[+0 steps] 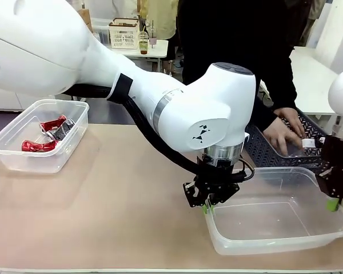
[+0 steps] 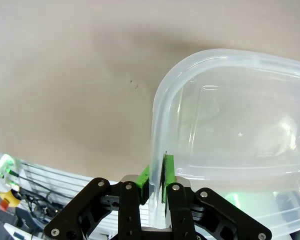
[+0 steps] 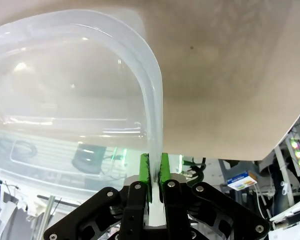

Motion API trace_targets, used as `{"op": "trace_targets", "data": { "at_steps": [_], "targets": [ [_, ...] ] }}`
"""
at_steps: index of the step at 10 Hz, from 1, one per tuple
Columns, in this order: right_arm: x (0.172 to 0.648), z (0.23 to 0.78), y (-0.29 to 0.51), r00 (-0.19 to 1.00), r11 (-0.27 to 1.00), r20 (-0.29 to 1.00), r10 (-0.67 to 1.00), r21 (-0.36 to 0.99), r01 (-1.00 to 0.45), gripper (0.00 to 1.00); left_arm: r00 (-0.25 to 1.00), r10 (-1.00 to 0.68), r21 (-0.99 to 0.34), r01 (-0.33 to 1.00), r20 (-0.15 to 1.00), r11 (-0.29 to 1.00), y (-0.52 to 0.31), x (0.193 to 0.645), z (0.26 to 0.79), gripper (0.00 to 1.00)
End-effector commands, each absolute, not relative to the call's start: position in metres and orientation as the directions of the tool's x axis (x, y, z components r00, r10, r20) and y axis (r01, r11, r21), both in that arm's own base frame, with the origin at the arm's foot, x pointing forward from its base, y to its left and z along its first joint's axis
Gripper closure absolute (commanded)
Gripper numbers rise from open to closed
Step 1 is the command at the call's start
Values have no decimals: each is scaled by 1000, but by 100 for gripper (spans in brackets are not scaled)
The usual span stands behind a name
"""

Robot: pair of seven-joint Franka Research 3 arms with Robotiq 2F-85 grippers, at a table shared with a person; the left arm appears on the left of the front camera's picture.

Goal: Sort the waste into each basket.
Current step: Pick up the Organizing box on the right side of the table and lift it.

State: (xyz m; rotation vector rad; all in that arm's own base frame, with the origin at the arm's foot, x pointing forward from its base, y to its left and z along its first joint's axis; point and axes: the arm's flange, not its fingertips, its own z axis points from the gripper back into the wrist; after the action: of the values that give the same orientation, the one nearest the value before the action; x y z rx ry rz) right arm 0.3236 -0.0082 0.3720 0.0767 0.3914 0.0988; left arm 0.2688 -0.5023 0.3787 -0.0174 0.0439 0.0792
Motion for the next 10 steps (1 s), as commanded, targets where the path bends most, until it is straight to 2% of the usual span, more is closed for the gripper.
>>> {"op": "trace_targets", "data": {
  "at_steps": [1, 3, 6, 10],
  "targets": [
    [230, 327, 1, 928, 993, -359, 100, 93, -71, 100, 996, 86, -62, -88, -31, 994, -502, 265, 393, 100],
    [221, 370, 4, 928, 995, -369, 62, 93, -29, 100, 998, 37, -103, -43, -59, 994, -483, 260, 423, 100],
    [225, 443, 30, 909, 997, -415, 34, 72, -5, 100, 999, 17, -112, -20, -32, 993, -435, 247, 475, 100],
    [279, 495, 98, 917, 972, -394, 64, 234, 33, 100, 990, 113, -113, -104, 81, 988, -350, 241, 518, 100]
  ]
}}
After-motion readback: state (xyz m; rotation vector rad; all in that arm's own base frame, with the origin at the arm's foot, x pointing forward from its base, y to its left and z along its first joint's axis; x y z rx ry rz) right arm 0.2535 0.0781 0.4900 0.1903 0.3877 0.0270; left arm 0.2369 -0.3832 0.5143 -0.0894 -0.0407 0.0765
